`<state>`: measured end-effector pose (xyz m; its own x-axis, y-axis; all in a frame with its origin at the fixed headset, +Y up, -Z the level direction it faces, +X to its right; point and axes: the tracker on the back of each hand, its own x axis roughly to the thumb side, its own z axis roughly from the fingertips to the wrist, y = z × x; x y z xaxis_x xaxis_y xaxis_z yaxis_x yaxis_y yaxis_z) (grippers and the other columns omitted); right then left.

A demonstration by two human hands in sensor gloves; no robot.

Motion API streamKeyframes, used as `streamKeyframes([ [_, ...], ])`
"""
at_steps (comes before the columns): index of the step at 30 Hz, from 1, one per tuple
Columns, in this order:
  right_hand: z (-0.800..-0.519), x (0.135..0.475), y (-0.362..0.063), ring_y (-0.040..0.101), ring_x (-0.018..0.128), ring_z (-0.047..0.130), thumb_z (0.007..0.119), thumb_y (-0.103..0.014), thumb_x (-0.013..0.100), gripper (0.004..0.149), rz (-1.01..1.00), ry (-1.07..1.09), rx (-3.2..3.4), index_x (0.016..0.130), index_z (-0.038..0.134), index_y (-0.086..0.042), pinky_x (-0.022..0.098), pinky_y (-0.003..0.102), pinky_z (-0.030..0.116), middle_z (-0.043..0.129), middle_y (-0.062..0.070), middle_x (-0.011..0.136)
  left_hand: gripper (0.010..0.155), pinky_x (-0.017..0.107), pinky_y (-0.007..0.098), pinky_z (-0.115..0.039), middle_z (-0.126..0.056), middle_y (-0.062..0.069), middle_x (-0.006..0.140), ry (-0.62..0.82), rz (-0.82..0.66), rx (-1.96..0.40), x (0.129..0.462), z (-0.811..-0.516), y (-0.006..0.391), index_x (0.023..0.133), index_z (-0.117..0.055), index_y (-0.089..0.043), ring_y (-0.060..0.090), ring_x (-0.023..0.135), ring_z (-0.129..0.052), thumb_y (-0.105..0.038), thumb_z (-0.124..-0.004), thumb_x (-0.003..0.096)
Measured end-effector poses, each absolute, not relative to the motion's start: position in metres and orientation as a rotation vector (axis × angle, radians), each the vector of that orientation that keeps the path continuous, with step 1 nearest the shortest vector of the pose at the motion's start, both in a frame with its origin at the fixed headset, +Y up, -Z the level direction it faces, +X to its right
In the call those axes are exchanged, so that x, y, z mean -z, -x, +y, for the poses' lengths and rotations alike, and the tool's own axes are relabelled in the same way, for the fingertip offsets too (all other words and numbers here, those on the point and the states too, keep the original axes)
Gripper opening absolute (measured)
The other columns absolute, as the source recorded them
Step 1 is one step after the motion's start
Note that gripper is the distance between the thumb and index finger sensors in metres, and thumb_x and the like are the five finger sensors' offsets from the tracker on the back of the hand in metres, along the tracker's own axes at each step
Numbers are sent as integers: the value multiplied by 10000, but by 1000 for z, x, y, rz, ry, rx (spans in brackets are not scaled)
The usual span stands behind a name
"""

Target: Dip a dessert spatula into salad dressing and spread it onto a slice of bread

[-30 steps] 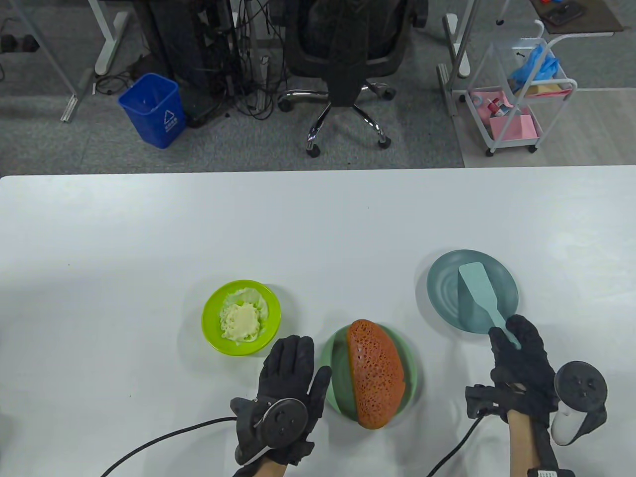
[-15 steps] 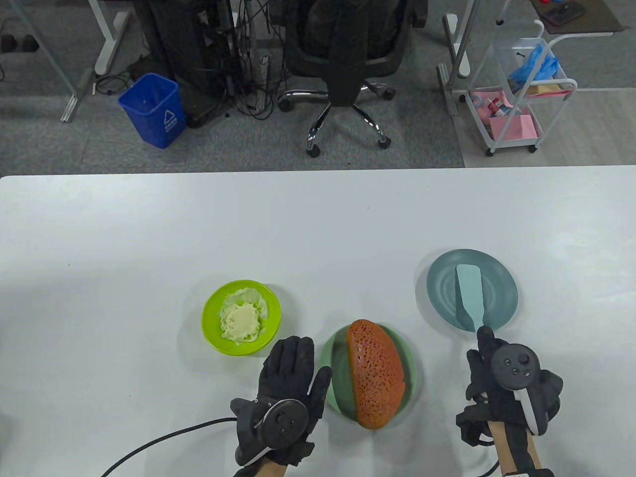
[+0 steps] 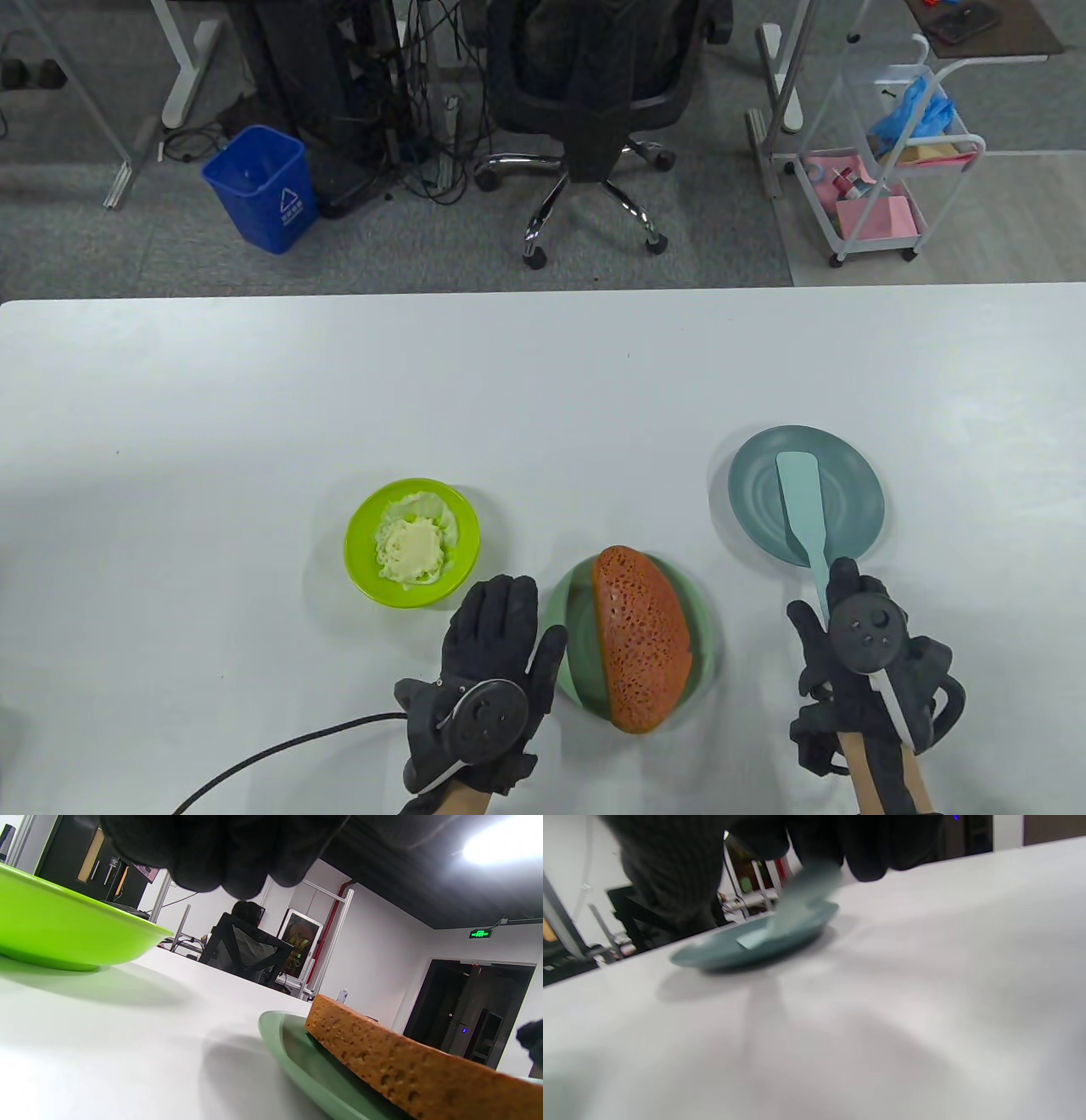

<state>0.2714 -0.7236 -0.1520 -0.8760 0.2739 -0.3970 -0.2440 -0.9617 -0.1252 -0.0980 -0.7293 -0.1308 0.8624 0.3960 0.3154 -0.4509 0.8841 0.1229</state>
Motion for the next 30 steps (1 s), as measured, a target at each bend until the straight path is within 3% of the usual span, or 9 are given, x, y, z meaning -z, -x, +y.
streamKeyframes([
  [4,-704,143,-248,403,1067,601,695,-610,510,700,-241,390,-2854,1117,491,-328,774,482,603,518,57,1152,709,682,680,-630,-652,285,1120,-176,-298,-443,132,-731,97,1127,-647,-30,580,976,-717,-533,-545,639],
  [9,-696,134,-201,373,1087,619,628,-627,528,678,-398,82,-2939,1117,508,-313,754,467,641,580,55,1143,720,690,682,-617,-625,290,1132,-155,-312,-444,133,-733,97,1139,-620,-23,584,988,-694,-534,-540,639],
  [14,-700,132,-162,335,1124,566,573,-605,545,644,-363,-74,-2929,1117,492,-321,776,469,608,571,27,1159,721,704,688,-580,-549,292,1160,-138,-326,-451,133,-734,97,1159,-562,-31,588,1027,-615,-531,-534,640],
  [21,-709,134,-141,322,1136,511,555,-591,555,630,-311,-87,-2781,1117,494,-314,792,468,565,558,32,1165,701,725,682,-502,-456,280,1180,-118,-327,-461,134,-735,98,1171,-516,-46,571,1066,-497,-505,-510,642],
  [30,-730,138,-162,332,1138,437,565,-581,559,630,-223,29,-2671,1120,490,-304,805,478,514,510,46,1174,678,730,658,-449,-438,258,1187,-80,-314,-469,137,-740,99,1173,-505,-62,553,1073,-433,-485,-493,643],
])
